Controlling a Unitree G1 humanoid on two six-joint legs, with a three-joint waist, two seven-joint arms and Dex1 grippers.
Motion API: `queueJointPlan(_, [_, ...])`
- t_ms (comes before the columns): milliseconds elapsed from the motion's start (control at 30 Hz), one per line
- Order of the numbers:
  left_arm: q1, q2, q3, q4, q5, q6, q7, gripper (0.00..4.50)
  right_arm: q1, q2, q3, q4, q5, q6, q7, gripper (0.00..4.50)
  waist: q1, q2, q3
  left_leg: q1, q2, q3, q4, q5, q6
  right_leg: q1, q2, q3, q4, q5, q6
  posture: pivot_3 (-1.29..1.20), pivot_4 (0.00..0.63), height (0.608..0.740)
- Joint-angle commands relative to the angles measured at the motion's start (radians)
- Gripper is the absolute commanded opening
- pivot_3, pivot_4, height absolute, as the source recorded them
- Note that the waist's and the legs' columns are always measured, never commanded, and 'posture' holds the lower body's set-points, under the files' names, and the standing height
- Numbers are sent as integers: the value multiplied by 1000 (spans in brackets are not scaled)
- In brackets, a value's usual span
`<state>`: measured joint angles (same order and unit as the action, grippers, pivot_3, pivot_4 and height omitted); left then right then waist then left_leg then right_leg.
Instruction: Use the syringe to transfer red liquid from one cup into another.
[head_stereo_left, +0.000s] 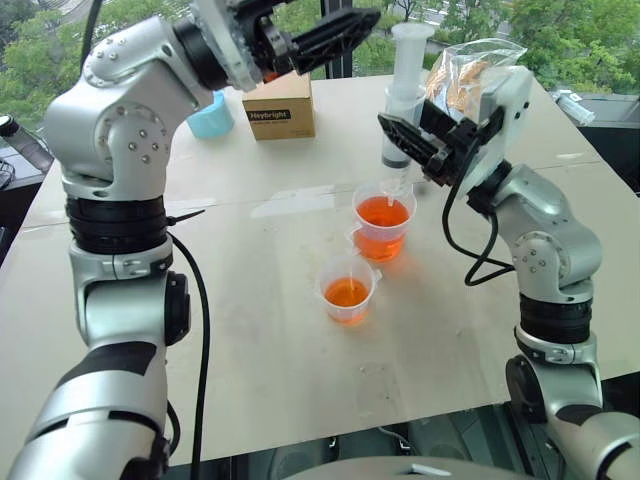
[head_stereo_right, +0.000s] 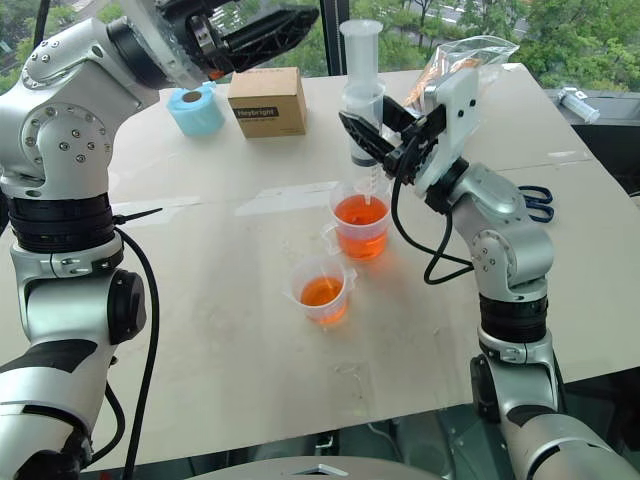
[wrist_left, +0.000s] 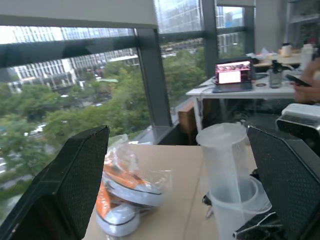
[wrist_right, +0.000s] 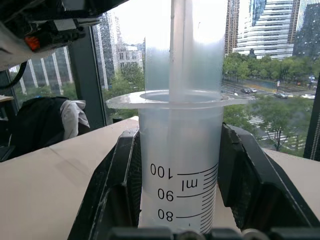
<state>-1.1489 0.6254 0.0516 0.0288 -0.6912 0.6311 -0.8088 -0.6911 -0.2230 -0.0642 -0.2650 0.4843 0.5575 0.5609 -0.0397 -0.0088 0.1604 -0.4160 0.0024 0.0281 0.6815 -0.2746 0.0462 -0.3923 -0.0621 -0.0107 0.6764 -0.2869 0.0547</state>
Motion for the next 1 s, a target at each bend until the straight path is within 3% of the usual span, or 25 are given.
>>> queueJointPlan(33, [-16,-25,-17,-37,11,6,-23,4500,25,-11,39,-23,-38,-94,20,1604,0,0,0,0,0,0,0,0,0,0,0,0,0,0,0,0,150,740])
queueJointPlan(333, [-8,-117,-51,0,57,-3,-43,4500,47,-18,78,12,-80,-169,31,1604,1,0,0,0,0,0,1,0,0,0,0,1,1,0,0,0,150,740])
queueJointPlan(467, [-1,-126,-58,6,78,-8,-64,3302,46,-18,82,4,-80,-166,24,1604,0,0,0,0,0,0,1,0,0,0,0,1,1,0,0,0,150,740])
queueJointPlan(700, [25,-131,-68,-3,94,17,-91,88,48,-14,81,-6,-80,-163,5,1604,2,0,0,0,0,0,1,0,0,0,0,1,1,0,0,0,150,740])
queueJointPlan(967, [13,-149,-48,23,98,27,-84,88,50,-6,85,6,-87,-178,1,1604,2,0,0,0,0,0,1,0,0,0,0,1,1,0,0,0,150,740])
queueJointPlan(1000, [6,-151,-40,26,95,31,-82,318,52,-4,87,6,-88,-180,1,1604,2,0,0,0,0,0,1,0,0,0,0,1,1,0,0,0,150,740])
